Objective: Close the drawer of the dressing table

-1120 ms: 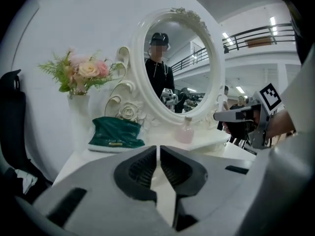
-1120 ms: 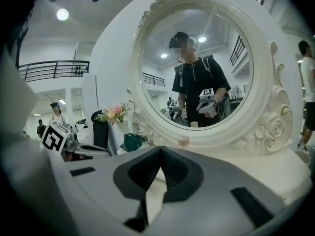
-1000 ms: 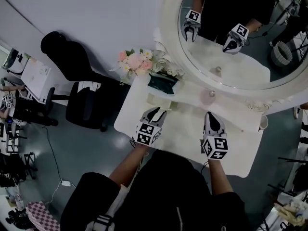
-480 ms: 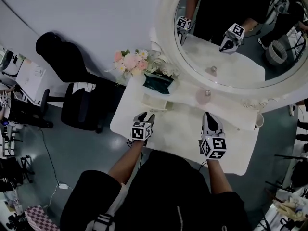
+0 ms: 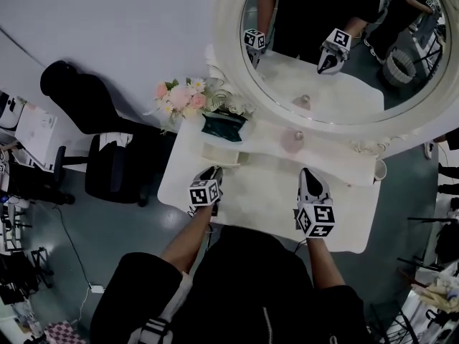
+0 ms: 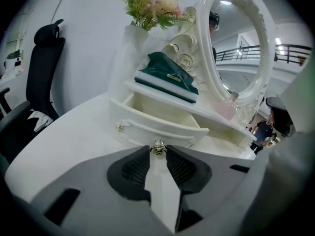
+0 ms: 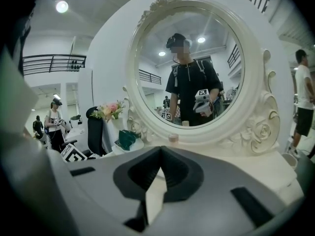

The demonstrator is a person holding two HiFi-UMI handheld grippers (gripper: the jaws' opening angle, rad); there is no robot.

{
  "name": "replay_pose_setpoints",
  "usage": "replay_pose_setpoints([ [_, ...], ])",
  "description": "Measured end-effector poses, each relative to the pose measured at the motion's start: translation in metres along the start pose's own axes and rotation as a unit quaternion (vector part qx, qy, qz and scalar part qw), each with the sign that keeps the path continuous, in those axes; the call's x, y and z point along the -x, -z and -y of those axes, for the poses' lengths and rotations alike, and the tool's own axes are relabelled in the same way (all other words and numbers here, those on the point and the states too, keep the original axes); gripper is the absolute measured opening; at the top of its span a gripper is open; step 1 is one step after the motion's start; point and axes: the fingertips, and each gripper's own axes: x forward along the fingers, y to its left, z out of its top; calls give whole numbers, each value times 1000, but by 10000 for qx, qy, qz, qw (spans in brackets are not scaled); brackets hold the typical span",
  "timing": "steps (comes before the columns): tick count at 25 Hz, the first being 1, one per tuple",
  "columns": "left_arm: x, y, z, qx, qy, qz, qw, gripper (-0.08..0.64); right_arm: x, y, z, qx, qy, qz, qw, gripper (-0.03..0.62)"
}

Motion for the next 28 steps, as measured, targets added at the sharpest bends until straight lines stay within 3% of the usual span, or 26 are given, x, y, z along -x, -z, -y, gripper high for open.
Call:
replay_pose_setpoints([
  [7,1,0,2,271,93,38,9996,98,3,-1,1,-37,82,33,10000,0],
  [28,-5,-20,3,194,99,151,9996,97,1,0,3,-95,150,22,9998,0],
])
